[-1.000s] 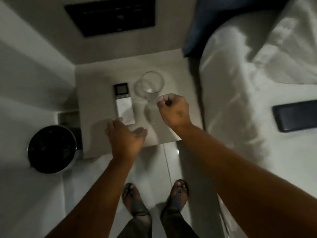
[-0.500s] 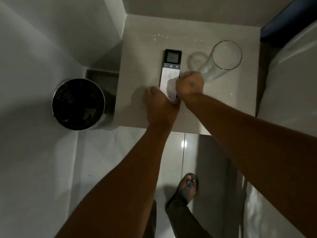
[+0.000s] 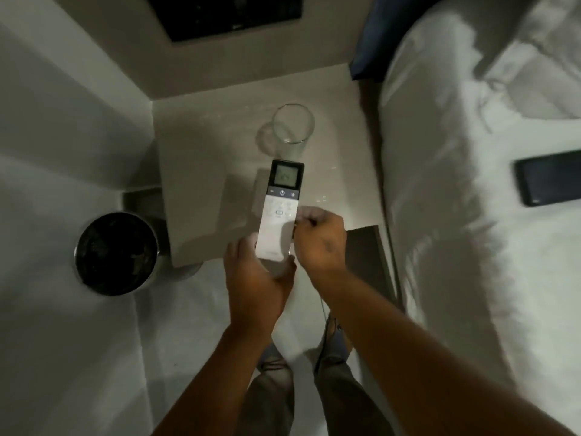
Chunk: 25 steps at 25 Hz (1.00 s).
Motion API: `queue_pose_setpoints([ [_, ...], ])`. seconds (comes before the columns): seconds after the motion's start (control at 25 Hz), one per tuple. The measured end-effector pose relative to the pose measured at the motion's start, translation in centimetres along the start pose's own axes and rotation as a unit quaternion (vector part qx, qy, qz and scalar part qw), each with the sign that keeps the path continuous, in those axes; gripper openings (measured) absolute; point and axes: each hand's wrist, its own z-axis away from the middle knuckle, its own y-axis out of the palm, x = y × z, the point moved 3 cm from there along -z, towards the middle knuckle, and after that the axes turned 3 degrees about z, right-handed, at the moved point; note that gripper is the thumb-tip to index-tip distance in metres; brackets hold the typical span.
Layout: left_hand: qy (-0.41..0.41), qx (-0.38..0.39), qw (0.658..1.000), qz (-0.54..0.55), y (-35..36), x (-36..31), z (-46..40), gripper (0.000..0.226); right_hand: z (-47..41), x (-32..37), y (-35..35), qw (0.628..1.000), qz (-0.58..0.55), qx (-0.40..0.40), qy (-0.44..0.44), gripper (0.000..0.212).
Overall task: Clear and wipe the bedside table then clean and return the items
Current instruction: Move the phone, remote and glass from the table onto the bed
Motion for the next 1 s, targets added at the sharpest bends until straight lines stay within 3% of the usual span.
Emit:
queue_pose_setpoints([
  [0.16, 0.152, 0.1, 0.983, -0.023, 4.2, -9.0, 3.4, 0.066, 3.2, -1.1, -12.9, 0.984, -0.122, -0.124, -0.032, 0.042],
  [0.32, 0.316, 0.194, 0.928, -0.045, 10.9, -18.3, 7.0, 0.067, 5.6, -3.3, -24.8, 0.938, -0.193, -0.288, -0.024, 0.042],
  [0.44, 0.373, 0.232, 0.895, -0.075, 15.4, -22.7, 8.0, 0.07, 5.3, -4.5, -29.6, 0.908, -0.248, -0.336, 0.023, 0.063],
  [0.6, 0.382, 0.264, 0.881, -0.086, 19.0, -25.3, 7.4, 0.073, 3.8, -5.0, -31.8, 0.891, -0.279, -0.349, 0.079, 0.066],
  [0.68, 0.372, 0.27, 0.885, -0.068, 18.5, -25.1, 6.9, 0.077, 3.4, -4.4, -31.3, 0.906, -0.176, -0.378, 0.074, 0.047],
  [0.76, 0.345, 0.265, 0.899, -0.05, 16.3, -23.3, 5.4, 0.082, 4.1, -3.2, -29.3, 0.902, -0.044, -0.428, -0.009, 0.02],
  [0.84, 0.288, 0.254, 0.923, -0.021, 13.7, -19.9, 2.6, 0.083, 4.3, -1.7, -25.7, 0.886, 0.002, -0.448, -0.12, 0.033],
  [0.92, 0.202, 0.218, 0.954, -0.035, 10.3, -15.1, -1.9, 0.076, 2.2, -0.2, -20.1, 0.902, -0.003, -0.381, -0.203, 0.042],
  [1.0, 0.111, 0.171, 0.975, -0.094, 6.6, -10.0, -7.4, 0.064, -1.6, 1.0, -13.5, 0.944, 0.019, -0.255, -0.21, 0.047],
])
